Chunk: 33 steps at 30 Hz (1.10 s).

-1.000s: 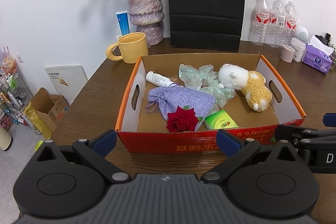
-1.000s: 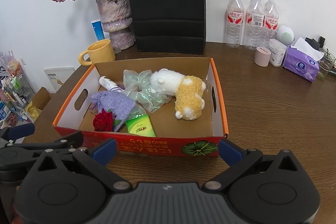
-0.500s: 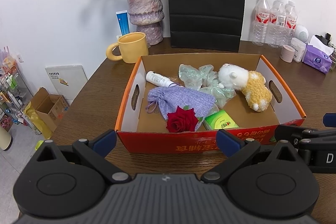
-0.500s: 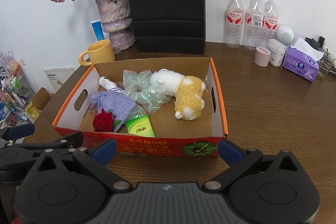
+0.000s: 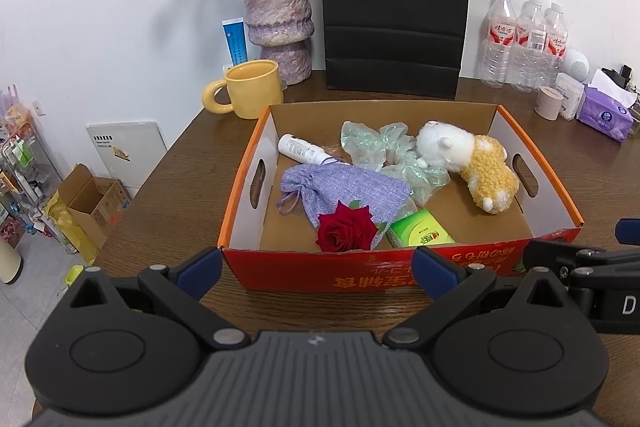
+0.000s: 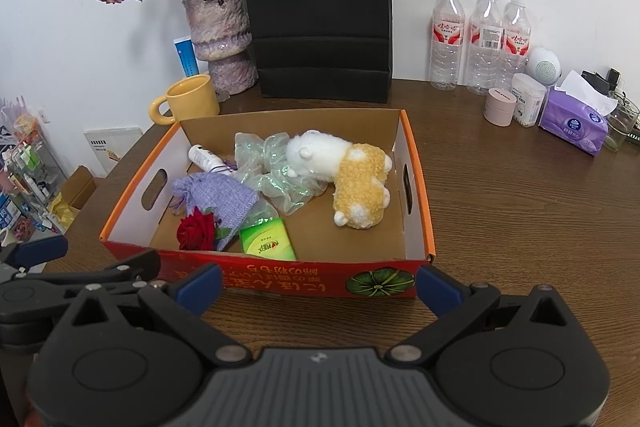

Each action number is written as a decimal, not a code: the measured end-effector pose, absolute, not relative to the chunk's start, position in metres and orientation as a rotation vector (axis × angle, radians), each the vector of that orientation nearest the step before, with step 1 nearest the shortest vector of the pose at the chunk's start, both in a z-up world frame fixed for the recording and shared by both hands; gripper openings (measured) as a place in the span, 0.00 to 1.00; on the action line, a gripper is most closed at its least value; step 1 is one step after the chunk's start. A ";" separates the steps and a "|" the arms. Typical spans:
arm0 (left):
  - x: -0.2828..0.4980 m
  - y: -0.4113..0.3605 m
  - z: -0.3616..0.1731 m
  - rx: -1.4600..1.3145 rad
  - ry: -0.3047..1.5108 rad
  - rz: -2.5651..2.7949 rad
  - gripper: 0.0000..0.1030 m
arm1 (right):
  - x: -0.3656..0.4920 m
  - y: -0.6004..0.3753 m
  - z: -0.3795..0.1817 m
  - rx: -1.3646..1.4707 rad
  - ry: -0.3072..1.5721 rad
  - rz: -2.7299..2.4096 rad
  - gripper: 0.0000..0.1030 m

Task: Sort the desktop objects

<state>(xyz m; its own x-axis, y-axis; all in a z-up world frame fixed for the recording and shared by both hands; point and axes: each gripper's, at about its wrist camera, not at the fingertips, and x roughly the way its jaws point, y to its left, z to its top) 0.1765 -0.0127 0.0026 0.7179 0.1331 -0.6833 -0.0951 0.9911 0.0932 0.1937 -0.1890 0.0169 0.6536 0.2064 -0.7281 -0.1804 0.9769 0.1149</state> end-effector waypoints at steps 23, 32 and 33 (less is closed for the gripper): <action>0.176 -0.014 0.002 0.065 0.759 0.136 1.00 | 0.193 -0.188 0.015 0.028 0.833 0.217 1.00; 0.175 -0.014 0.002 0.068 0.755 0.144 1.00 | 0.193 -0.188 0.015 0.027 0.831 0.221 1.00; 0.175 -0.014 0.002 0.069 0.754 0.144 1.00 | 0.193 -0.188 0.015 0.027 0.831 0.221 1.00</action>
